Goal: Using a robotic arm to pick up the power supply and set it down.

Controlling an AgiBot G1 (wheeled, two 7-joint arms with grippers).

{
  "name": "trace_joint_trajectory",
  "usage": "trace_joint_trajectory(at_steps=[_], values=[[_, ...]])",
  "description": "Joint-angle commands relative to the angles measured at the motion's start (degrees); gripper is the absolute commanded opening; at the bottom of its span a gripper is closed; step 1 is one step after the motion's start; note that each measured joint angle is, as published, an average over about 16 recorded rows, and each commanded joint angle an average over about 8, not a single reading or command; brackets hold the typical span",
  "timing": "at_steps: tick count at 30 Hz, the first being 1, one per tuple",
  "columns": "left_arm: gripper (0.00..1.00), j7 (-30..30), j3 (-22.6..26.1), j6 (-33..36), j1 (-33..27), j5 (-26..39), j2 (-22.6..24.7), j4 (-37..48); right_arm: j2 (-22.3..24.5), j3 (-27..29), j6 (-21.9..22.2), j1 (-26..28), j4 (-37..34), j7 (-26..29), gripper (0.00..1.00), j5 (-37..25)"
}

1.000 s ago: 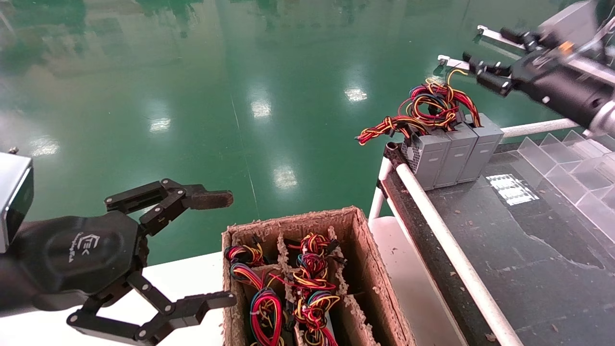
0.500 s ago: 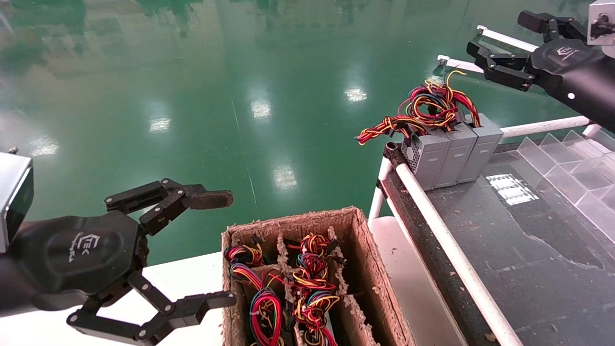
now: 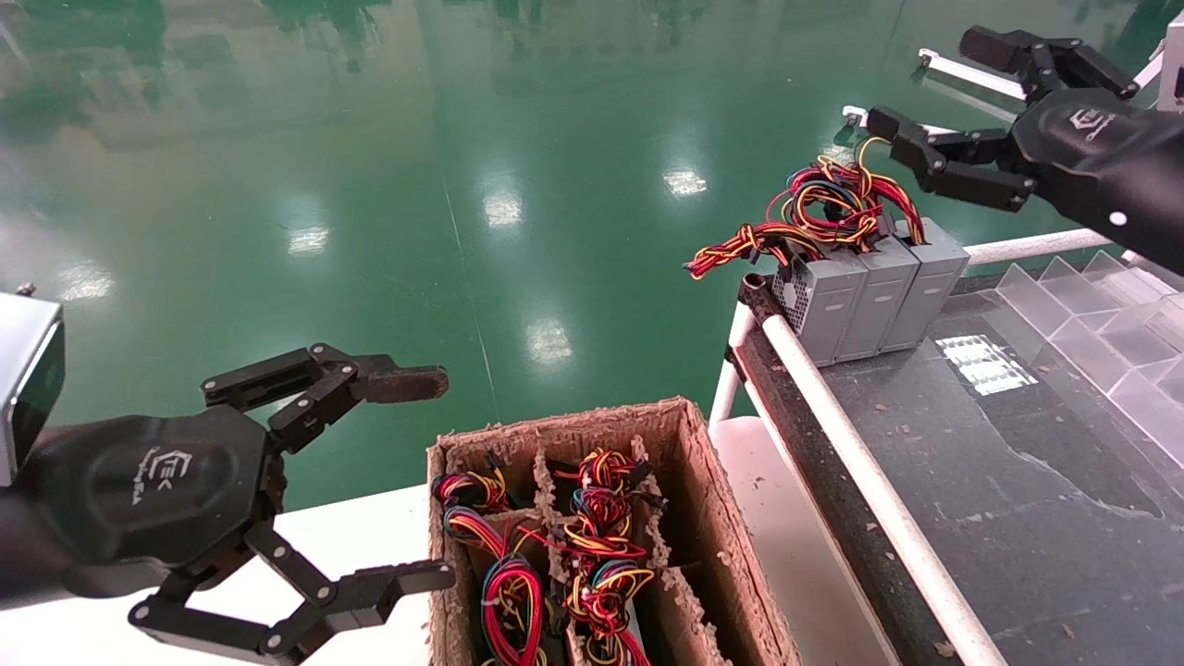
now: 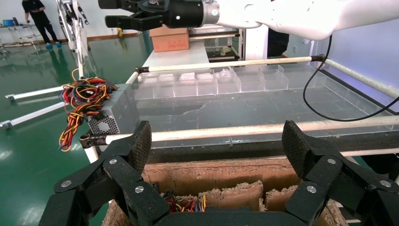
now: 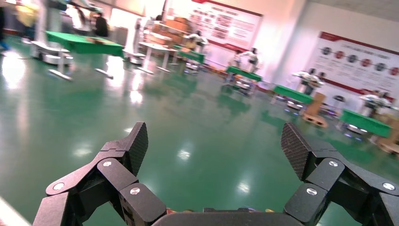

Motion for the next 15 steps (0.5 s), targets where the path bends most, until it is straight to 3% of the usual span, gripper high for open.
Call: trace_joint_trajectory(at_steps=[1, 15], values=[[1.00, 0.0, 0.0, 0.0, 0.0, 0.0, 0.0, 0.0, 0.7, -0.1, -0.9, -1.3, 2.6, 1.6, 1.00, 0.5], [1.00, 0.0, 0.0, 0.0, 0.0, 0.0, 0.0, 0.0, 5.1, -0.6, -6.2, -9.3, 18.2, 11.7, 1.00, 3.6]])
